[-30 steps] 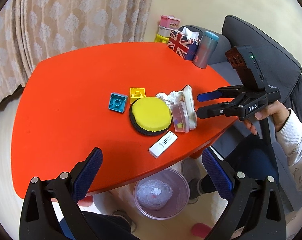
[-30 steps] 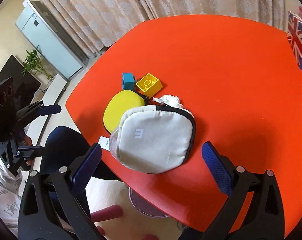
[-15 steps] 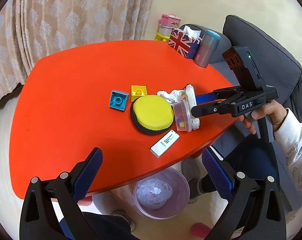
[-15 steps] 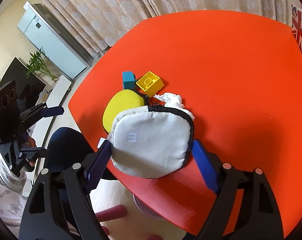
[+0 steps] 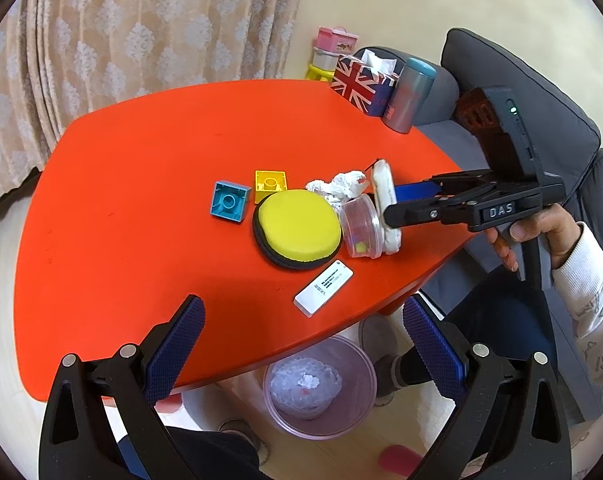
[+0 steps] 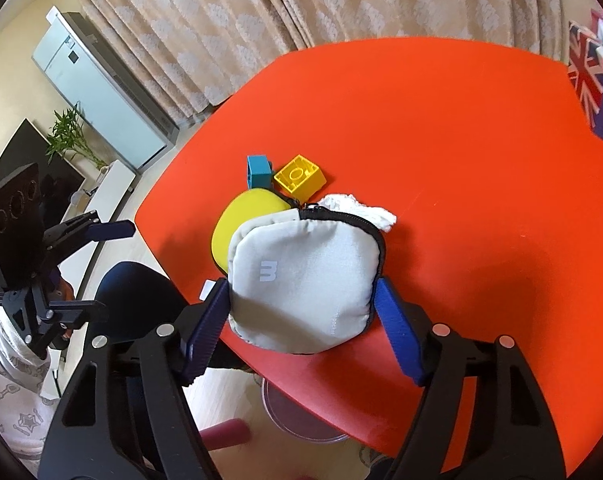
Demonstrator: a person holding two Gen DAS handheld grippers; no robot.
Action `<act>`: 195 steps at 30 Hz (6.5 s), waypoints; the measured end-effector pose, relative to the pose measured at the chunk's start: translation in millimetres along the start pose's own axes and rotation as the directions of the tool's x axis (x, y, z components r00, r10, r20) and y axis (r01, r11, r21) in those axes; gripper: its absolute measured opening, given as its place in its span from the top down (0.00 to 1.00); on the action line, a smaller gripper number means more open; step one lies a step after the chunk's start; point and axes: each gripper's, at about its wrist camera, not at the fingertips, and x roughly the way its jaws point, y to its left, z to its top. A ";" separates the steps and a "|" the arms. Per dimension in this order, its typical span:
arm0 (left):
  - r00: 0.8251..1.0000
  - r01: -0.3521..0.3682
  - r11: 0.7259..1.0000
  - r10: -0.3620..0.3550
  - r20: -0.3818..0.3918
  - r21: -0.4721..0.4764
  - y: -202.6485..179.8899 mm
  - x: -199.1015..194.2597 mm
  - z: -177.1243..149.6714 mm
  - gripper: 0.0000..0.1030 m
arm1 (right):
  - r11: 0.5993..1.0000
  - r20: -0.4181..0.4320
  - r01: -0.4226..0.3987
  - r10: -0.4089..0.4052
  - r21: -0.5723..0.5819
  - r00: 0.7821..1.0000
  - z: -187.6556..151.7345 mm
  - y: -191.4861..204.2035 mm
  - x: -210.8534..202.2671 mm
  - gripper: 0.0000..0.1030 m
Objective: Collect trash
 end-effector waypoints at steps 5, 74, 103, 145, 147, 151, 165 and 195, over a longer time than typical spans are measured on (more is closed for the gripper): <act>1.000 0.004 1.000 -0.004 0.001 0.011 -2.5 0.6 2.6 0.07 | 1.000 0.041 0.024 -0.024 -0.002 0.999 -2.4 5.7 -16.8 0.30; 0.997 0.050 0.987 -0.040 -0.067 0.150 -22.7 11.6 9.3 0.81 | 0.972 0.140 0.226 -0.216 -0.062 0.966 -20.6 65.6 -83.4 0.30; 0.998 0.060 0.990 -0.056 -0.033 0.131 -33.2 -34.1 -12.9 0.81 | 0.981 -0.081 0.104 -0.119 -0.165 0.990 -75.0 108.2 -36.3 0.15; 0.985 0.137 0.967 -0.111 -0.131 0.214 -71.8 -3.9 -14.7 0.81 | 0.976 0.063 0.214 -0.212 -0.038 0.975 -72.2 77.4 -95.8 0.07; 0.985 0.139 0.965 -0.111 -0.133 0.222 -73.9 -3.1 -14.2 0.81 | 0.976 0.066 0.213 -0.210 -0.037 0.975 -72.2 76.9 -96.5 0.07; 0.987 0.131 0.965 -0.105 -0.124 0.226 -74.9 -0.3 -13.5 0.50 | 0.977 0.069 0.212 -0.209 -0.033 0.976 -70.8 75.1 -96.2 0.07; 0.995 0.079 0.981 -0.067 -0.069 0.177 -63.2 -5.1 -10.7 0.07 | 0.978 0.060 0.207 -0.205 -0.030 0.977 -71.5 74.4 -90.8 0.07; 1.000 0.011 0.998 -0.012 0.014 0.067 -14.1 -15.6 5.9 0.07 | 0.982 0.005 0.157 -0.158 -0.105 0.987 -19.8 52.1 -32.0 0.07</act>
